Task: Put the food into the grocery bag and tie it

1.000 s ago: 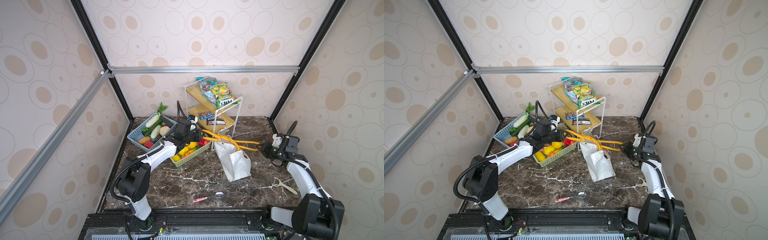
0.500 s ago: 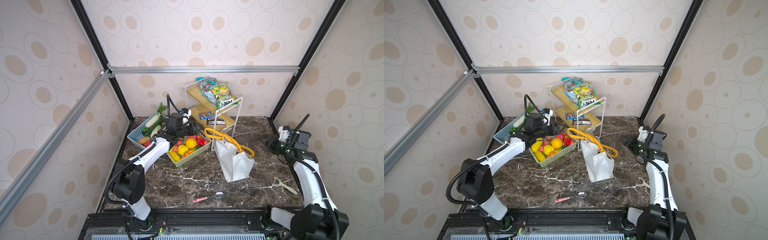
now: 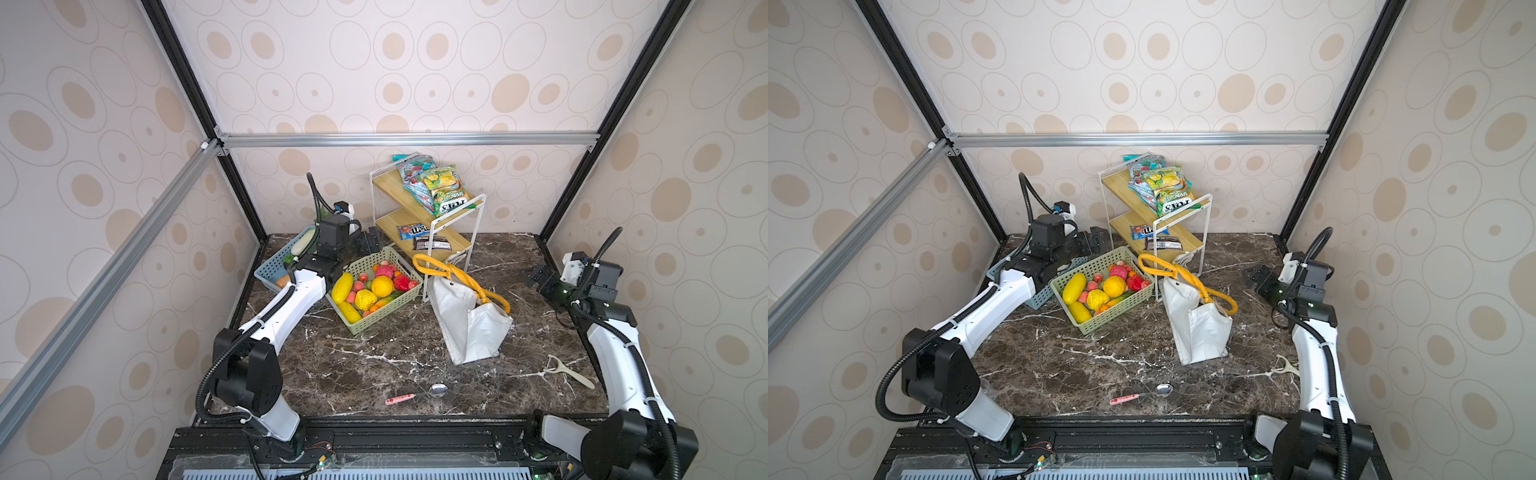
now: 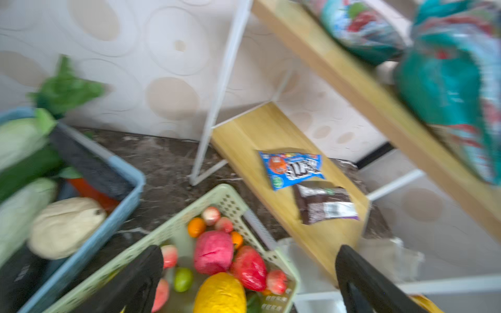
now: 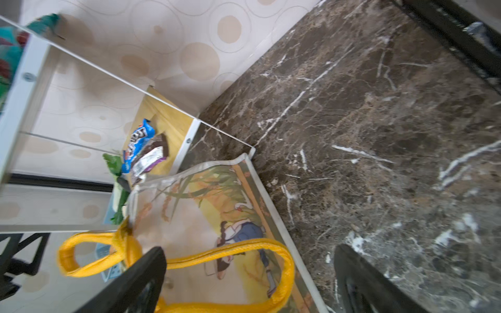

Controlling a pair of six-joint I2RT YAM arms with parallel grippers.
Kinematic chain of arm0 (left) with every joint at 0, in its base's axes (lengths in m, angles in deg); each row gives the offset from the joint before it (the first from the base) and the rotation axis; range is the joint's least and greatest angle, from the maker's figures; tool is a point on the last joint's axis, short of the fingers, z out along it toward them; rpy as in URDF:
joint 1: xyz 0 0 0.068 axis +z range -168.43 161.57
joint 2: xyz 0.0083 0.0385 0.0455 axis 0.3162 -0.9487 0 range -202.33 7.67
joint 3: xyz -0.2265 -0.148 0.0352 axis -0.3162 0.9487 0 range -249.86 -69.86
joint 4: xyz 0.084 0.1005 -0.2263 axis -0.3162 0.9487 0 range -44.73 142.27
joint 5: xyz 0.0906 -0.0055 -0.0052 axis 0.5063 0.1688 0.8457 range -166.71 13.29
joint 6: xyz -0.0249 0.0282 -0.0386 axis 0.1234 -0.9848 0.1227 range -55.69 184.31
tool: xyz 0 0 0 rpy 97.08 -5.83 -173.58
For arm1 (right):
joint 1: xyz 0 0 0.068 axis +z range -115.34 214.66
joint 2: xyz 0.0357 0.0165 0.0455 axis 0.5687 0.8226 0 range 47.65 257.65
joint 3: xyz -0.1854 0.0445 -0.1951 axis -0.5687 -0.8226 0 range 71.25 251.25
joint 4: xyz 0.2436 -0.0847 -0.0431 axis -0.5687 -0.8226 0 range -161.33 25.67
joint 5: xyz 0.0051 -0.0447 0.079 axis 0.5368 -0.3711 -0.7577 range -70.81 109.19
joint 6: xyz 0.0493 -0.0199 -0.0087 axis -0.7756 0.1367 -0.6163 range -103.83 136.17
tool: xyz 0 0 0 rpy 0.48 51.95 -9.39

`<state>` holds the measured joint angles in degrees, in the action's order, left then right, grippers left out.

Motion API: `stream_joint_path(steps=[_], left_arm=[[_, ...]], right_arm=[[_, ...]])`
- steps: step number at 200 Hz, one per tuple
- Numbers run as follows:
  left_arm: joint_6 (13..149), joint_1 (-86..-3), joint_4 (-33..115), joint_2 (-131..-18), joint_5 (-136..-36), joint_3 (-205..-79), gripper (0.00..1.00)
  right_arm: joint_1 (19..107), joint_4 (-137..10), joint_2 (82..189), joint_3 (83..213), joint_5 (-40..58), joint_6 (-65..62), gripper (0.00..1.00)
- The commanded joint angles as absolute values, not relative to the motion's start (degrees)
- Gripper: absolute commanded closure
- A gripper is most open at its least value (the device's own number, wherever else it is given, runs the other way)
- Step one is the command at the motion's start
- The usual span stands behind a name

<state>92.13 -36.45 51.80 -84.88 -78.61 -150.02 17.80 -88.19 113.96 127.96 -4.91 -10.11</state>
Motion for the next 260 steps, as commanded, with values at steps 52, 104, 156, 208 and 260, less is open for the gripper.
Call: stream_joint_path(steps=[52, 104, 156, 208, 260], left_arm=[[69.8, -25.1, 28.9, -75.9, -59.3, -123.1, 0.06], [67.8, -23.3, 4.7, -78.1, -56.0, -101.3, 0.01], [66.8, -23.2, -24.9, -80.5, -55.4, -86.4, 0.01], [65.1, -23.6, -33.4, -82.2, -59.8, -81.5, 0.01], [64.5, -23.5, -36.1, -83.3, -59.8, -81.3, 0.01]], right_arm=[[28.5, -62.8, 108.1, 108.3, 23.1, 3.9, 0.0], [33.4, -44.7, 115.7, 99.0, 29.6, 9.4, 0.0], [36.4, -25.9, 124.3, 92.9, 29.7, 14.1, 0.0], [39.6, -6.8, 137.8, 91.1, 27.7, 19.4, 0.0], [38.5, -15.7, 136.4, 94.5, 30.7, 16.1, 0.0]])
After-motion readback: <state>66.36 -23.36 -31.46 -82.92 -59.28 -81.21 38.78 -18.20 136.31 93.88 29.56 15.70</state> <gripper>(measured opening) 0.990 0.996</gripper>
